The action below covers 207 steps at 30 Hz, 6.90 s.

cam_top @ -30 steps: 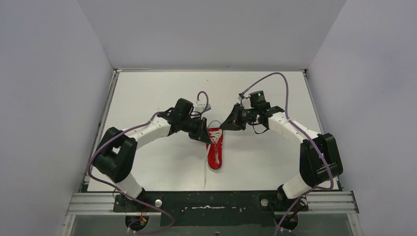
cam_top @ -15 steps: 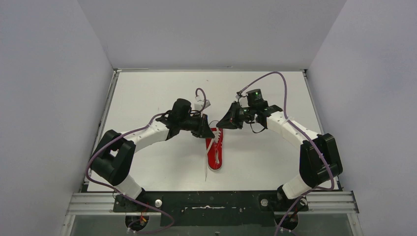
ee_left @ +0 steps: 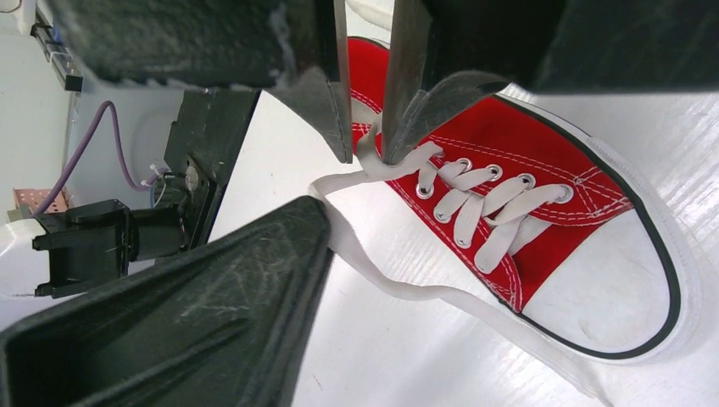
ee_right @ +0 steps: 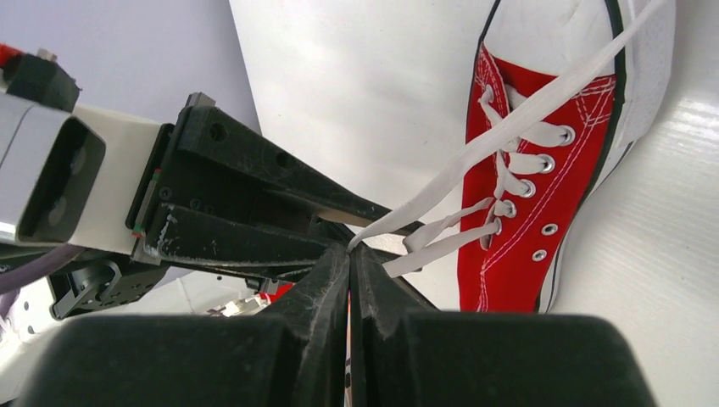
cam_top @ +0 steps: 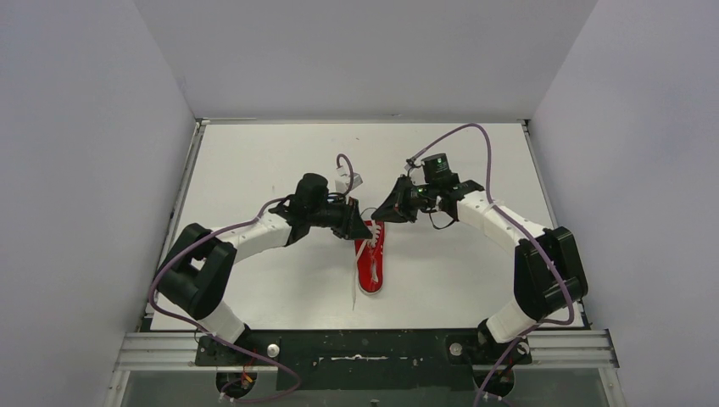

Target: Tie the shoes

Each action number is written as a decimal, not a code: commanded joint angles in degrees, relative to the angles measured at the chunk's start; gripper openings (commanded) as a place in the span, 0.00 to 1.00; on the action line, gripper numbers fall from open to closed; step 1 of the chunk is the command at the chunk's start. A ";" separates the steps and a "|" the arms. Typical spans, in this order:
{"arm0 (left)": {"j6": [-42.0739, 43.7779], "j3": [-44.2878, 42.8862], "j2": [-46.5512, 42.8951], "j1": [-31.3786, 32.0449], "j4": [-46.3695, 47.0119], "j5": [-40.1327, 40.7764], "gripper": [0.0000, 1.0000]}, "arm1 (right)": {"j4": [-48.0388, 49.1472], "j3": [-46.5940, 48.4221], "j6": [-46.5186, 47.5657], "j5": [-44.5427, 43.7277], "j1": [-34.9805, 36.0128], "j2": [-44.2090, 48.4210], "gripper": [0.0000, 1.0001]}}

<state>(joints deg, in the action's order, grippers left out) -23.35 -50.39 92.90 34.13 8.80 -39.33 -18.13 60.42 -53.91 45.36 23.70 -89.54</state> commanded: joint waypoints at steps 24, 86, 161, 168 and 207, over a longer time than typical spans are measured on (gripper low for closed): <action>-5.06 -2.17 2.40 -0.15 8.50 -0.94 0.28 | 1.43 4.55 -1.02 -1.14 1.57 -3.45 0.00; -8.57 -4.98 7.91 -2.04 10.67 -5.38 0.00 | -2.21 7.47 -1.11 -3.03 1.33 -4.53 0.00; -35.12 9.60 6.57 -6.87 27.17 -2.43 0.00 | -15.07 6.41 25.95 -46.22 39.02 -0.20 0.61; -34.54 8.55 6.37 -6.97 24.01 -3.16 0.00 | -9.48 5.34 19.99 -59.63 46.71 -6.96 0.52; -37.41 4.23 5.19 -7.05 17.49 -2.33 0.00 | -18.00 4.63 31.98 -50.42 14.88 15.16 0.00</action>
<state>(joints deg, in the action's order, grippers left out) -60.66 -42.46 100.92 27.27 28.91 -41.98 -40.82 63.59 -31.44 -14.35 48.62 -70.04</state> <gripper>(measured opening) 0.007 0.022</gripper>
